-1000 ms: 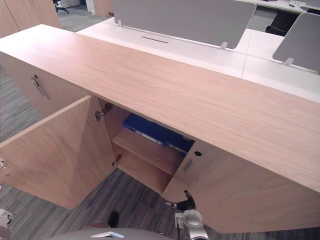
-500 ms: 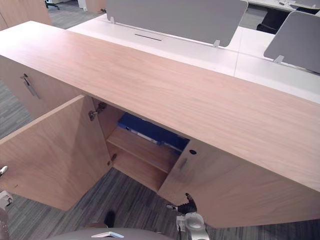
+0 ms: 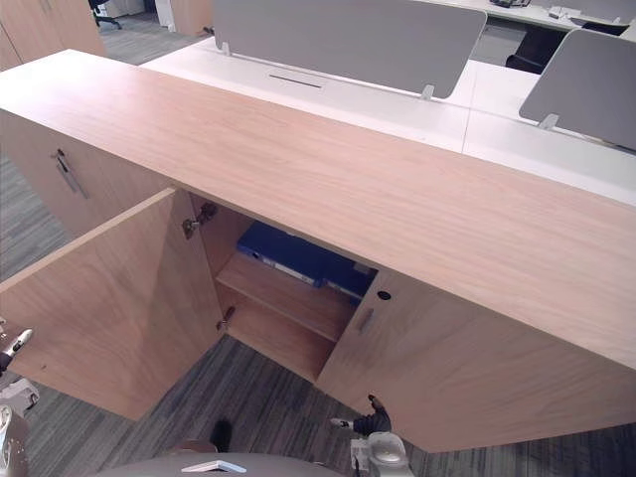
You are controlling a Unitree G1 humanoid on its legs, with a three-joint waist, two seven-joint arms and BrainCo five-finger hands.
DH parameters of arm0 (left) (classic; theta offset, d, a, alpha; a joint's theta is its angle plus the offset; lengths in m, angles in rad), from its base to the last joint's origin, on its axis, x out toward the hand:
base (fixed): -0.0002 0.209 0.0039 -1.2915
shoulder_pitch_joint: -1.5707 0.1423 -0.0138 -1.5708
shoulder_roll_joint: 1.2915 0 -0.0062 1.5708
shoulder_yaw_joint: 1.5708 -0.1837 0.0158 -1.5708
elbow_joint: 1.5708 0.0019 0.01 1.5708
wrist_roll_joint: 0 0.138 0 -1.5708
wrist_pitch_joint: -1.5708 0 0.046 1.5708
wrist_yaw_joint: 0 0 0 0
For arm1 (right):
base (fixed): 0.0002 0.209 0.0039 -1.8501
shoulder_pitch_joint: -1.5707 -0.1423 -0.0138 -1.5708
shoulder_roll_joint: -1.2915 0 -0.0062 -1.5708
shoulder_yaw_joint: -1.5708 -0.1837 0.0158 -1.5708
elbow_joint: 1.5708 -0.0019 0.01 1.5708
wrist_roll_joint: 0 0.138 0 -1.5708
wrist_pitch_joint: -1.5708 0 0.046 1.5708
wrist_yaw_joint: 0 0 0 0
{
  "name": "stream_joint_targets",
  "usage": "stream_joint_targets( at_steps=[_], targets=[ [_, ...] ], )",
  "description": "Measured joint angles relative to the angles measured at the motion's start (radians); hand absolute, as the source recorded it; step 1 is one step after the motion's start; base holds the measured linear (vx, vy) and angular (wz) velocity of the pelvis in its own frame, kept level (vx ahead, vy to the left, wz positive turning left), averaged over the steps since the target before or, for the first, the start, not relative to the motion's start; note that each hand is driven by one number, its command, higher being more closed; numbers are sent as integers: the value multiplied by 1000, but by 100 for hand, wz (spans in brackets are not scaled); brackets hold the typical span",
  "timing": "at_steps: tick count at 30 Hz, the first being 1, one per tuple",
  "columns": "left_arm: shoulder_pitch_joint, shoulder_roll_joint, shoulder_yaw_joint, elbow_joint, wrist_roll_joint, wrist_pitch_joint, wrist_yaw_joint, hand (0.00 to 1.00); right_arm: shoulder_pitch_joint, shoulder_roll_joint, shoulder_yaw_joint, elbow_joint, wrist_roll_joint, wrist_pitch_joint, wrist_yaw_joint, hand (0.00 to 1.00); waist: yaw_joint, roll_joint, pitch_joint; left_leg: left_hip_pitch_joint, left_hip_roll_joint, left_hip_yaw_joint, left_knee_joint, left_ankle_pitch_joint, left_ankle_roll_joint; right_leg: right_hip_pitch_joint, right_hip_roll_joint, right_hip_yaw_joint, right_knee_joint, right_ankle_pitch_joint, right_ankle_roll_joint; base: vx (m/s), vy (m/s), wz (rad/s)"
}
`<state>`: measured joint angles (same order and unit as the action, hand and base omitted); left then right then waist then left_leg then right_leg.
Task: Walk over to the cabinet, pick up the folder, carry it to the office cabinet, place the folder inside the office cabinet, then close the office cabinet door
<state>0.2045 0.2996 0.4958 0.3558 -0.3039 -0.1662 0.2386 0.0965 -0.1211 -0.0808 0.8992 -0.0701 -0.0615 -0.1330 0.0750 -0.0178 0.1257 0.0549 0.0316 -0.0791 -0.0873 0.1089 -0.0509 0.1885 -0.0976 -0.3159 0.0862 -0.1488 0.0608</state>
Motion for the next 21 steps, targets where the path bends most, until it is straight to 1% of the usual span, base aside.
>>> stream_joint_targets(
  at_steps=[2,5,8,10,13,18,20,21],
  targets=[
    [17,-12,-16,-22,-11,-7,0,0,2,5,1,17,-7,0,0,0,1,1,-1,-1,-1,3,0,1,1,-4,-1,6,2,2,2,-39,15,-2],
    [32,-24,-50,-33,-10,-21,0,0,17,16,6,21,-17,1,2,0,12,5,-3,-1,-1,18,0,4,3,-11,-2,25,9,3,3,-48,17,-2],
    [57,-49,-80,-35,-12,-20,0,0,13,12,27,21,-29,1,2,0,11,14,-9,1,2,56,0,5,4,-17,-2,56,12,6,10,-60,25,-7],
    [70,-63,-97,-52,-36,-18,0,0,7,11,33,21,-45,1,2,0,11,21,-9,1,2,68,0,5,4,-22,-3,72,12,9,17,-64,30,-8],
    [100,-85,-109,-92,-69,-19,0,0,3,12,45,21,-54,2,2,0,11,21,-9,4,1,83,0,5,4,-28,-2,103,14,14,18,-42,23,-12],
    [136,-113,-122,-111,-69,-19,0,0,0,10,62,21,-54,5,2,0,8,25,-12,17,-4,99,0,5,4,-30,-2,146,16,14,17,-43,31,-14],
    [155,-129,-132,-111,-69,-19,-2,0,2,11,64,21,-54,6,2,0,6,25,-23,19,-6,107,0,5,4,-32,-3,161,15,14,17,-26,32,-13],
    [162,-140,-136,-111,-69,-19,-2,0,4,11,64,21,-54,7,2,0,6,30,-26,20,-8,107,0,5,4,-33,-3,167,14,14,17,-18,28,-8]
  ],
)
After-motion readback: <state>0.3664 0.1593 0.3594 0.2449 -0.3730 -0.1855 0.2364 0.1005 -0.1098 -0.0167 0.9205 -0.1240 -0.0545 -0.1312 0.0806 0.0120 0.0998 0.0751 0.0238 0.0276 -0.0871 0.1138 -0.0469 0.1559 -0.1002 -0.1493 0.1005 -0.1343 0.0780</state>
